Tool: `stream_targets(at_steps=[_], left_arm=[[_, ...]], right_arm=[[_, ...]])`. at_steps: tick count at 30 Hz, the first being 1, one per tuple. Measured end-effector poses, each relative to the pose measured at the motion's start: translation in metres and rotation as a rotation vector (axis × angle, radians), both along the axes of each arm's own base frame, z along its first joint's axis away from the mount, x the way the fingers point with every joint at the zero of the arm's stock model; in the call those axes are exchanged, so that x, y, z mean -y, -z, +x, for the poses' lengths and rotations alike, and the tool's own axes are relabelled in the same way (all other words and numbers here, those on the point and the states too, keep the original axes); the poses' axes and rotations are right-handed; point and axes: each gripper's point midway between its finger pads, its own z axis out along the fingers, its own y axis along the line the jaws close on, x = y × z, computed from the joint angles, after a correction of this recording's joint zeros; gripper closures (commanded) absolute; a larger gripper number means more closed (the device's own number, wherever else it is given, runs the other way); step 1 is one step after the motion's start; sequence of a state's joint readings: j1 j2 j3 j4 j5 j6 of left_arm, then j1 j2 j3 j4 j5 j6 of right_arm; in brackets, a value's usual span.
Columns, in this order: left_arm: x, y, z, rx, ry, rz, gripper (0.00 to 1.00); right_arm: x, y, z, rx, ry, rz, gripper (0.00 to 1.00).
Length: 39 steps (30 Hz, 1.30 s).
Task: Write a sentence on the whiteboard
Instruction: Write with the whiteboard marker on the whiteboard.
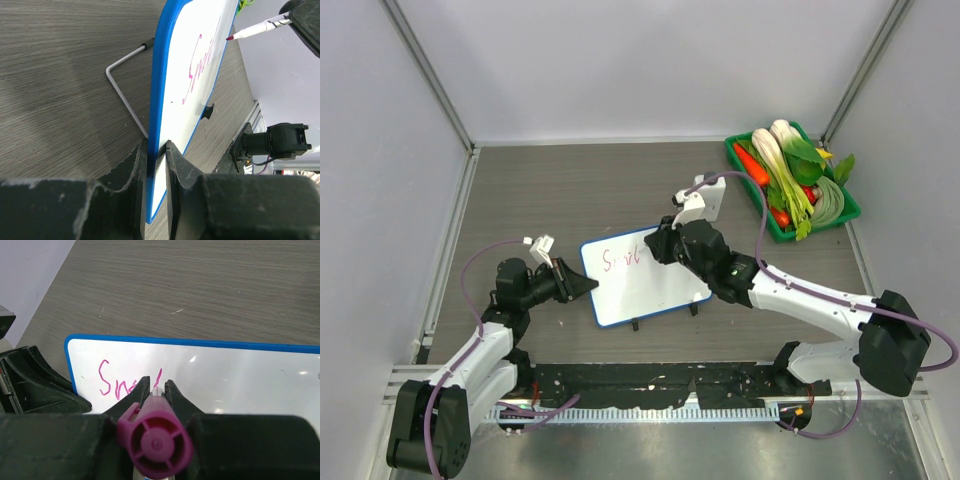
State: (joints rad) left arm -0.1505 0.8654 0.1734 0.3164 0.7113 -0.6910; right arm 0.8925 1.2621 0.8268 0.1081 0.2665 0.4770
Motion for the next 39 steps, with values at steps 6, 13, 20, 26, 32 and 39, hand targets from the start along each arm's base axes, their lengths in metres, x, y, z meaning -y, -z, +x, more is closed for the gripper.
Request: stream_targets(at_steps=[6, 13, 20, 26, 32, 39], left_arm=[[0.0, 0.0, 0.0, 0.0, 0.0, 0.0, 1.0], [0.0, 0.0, 0.0, 0.0, 0.0, 0.0, 1.0], [0.0, 0.0, 0.0, 0.001, 0.0, 0.0, 1.0], [0.0, -0.001, 0.0, 0.005, -0.001, 0.0, 1.0], [0.0, -0.001, 0.0, 0.004, -0.002, 0.0, 1.0], [0.0, -0.001, 0.0, 0.004, -0.003, 0.0, 1.0]], right_arm=[[-0.002, 0.008, -0.001, -0.014, -0.01, -0.012, 0.99], [-0.001, 0.017, -0.002, -0.029, -0.012, -0.023, 0.99], [0.001, 0.019, -0.001, -0.03, 0.0, -0.03, 0.98], [0.003, 0.019, 0.002, -0.024, 0.022, -0.035, 0.99], [0.006, 0.019, 0.004, -0.019, 0.038, -0.039, 0.98], [0.008, 0.018, 0.006, -0.015, 0.056, -0.04, 0.99]])
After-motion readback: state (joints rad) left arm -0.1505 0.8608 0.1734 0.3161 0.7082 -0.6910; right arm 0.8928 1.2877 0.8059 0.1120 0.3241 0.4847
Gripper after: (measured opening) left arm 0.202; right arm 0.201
